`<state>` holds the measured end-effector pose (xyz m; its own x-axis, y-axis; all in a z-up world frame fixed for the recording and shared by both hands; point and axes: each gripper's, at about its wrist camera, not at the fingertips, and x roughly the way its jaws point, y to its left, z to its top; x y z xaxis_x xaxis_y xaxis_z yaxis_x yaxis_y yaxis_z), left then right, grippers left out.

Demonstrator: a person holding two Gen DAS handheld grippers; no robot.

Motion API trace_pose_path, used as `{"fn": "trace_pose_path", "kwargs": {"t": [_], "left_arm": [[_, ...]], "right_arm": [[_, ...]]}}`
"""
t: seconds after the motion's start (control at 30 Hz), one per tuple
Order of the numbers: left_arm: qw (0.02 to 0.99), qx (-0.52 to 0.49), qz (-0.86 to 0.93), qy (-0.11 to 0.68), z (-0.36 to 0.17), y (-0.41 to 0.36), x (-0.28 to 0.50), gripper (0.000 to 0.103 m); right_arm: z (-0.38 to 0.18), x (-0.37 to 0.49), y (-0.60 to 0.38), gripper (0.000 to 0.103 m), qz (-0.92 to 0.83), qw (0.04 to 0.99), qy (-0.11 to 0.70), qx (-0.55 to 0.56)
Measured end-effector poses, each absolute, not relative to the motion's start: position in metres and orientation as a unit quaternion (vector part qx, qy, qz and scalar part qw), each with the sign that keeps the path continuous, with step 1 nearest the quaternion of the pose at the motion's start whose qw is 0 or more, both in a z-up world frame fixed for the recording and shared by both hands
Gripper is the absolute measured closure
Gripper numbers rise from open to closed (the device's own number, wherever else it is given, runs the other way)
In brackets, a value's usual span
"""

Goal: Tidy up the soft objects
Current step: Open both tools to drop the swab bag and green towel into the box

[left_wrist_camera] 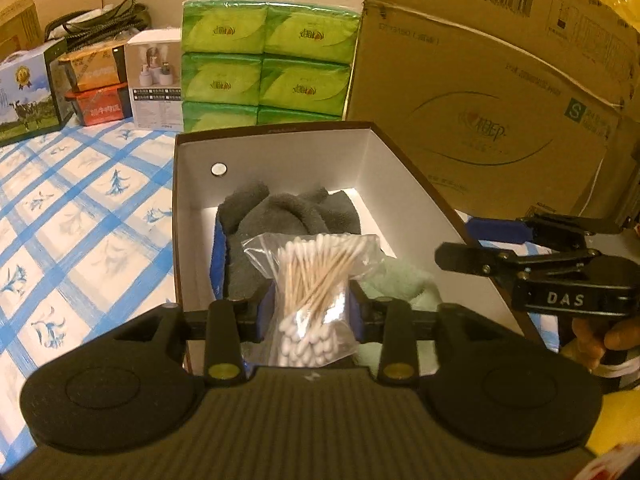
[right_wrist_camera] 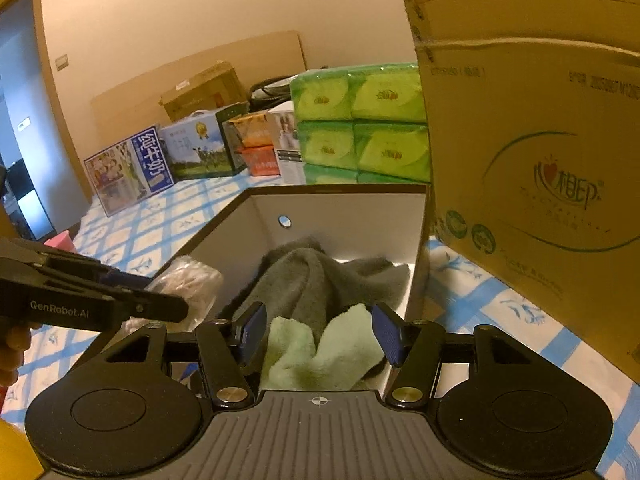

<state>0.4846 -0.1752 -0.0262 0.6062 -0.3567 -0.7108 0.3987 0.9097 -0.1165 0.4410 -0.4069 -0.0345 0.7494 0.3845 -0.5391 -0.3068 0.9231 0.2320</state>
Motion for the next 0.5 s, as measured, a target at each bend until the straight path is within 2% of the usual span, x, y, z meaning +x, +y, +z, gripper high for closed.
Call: {"fn": "trace_pose_path", "kwargs": {"t": [0.17,0.5], "left_arm": [[0.898,0.035,-0.205,0.388,-0.027,-0.176,0.488,0.045],[0.898,0.033,-0.196,0.393,-0.023,-0.166,0.478,0.044]], "right_arm": [[-0.035,0.439,-0.408,0.044,0.176,0.933,0.308,0.061],[-0.033,0.426,-0.409,0.043,0.168,0.933,0.313,0.058]]}}
